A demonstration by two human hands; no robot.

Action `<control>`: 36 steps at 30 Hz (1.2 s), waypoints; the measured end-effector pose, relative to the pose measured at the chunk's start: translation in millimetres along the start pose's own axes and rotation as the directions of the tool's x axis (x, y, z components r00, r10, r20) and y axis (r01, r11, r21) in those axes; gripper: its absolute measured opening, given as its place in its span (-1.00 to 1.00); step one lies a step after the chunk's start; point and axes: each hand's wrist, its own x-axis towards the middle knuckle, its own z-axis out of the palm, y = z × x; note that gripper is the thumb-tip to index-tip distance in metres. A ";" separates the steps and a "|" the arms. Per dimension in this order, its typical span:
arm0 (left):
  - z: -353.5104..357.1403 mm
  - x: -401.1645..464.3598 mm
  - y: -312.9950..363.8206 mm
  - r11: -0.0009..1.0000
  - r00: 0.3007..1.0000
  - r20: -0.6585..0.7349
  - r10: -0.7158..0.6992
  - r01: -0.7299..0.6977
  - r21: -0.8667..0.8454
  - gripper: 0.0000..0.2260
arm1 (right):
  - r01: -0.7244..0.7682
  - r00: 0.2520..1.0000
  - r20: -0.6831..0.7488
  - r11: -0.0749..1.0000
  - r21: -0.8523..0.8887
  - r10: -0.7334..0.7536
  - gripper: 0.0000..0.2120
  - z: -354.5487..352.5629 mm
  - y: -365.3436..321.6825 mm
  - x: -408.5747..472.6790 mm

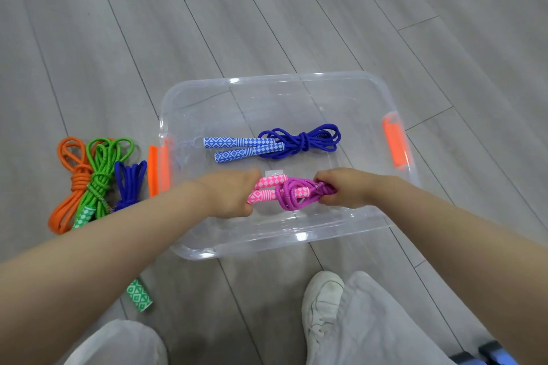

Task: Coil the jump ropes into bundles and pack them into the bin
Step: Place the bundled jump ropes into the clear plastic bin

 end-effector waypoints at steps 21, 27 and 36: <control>41.6 0.1 -1.2 0.981 0.888 0.431 -0.162 0.097 0.169 -0.27 | -0.032 0.990 0.131 0.977 -0.212 0.061 -0.61 29.1 -5.2 25.9; 44.2 4.4 1.3 0.988 0.886 0.459 -0.071 0.000 0.154 -0.34 | -0.003 0.996 0.083 0.985 -0.171 0.018 -0.61 26.6 -5.8 28.7; 45.1 5.3 -1.9 0.964 0.909 0.401 -0.117 0.006 0.267 -0.55 | 0.011 0.985 0.169 0.984 -0.176 0.019 -0.61 22.7 -9.0 25.8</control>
